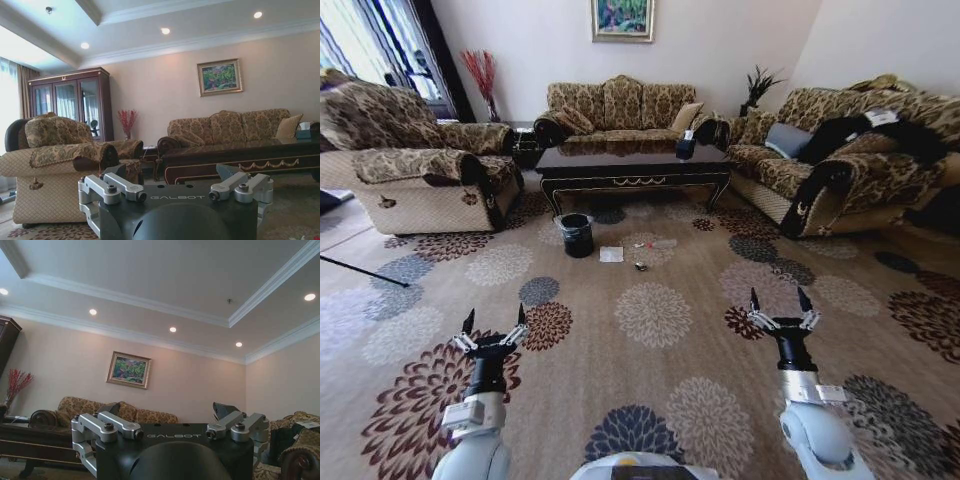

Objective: Move to the front of the table and pick up the trash from the floor, then place it into the trash bin.

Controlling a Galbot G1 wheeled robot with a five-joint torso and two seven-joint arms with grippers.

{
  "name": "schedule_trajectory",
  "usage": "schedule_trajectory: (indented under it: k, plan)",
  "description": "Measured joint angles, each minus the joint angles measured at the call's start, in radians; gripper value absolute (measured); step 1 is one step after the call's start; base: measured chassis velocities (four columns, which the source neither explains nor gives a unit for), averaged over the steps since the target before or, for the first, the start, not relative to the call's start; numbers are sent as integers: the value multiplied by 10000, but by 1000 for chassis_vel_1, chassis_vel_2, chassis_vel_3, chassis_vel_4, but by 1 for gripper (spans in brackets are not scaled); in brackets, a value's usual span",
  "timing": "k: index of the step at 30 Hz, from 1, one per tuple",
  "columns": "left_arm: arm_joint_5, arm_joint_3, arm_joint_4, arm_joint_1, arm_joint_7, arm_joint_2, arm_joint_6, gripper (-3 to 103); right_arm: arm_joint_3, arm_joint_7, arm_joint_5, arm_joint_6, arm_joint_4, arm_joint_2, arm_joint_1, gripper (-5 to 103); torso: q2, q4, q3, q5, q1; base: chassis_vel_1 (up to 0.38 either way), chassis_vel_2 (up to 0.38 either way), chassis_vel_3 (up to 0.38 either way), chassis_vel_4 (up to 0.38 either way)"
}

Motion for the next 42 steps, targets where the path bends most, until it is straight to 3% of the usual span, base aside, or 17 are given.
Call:
schedule_trajectory:
  k: [22,32,42]
  plan:
    - [13,59,254,-142,5,-47,-49,100,-73,53,-17,-42,-272,-20,221,100,-835,0,-595,0,-240,0,0,0,0]
    - [-252,-38,-583,-43,-9,5,102,100,-6,42,-113,-45,-55,-48,187,100,-1256,0,-884,0,-374,0,0,0,0]
    - [-222,-11,-464,88,-5,-18,35,100,97,-32,-392,59,-28,-113,104,100,-1639,0,-1188,-1,-453,0,0,0,0]
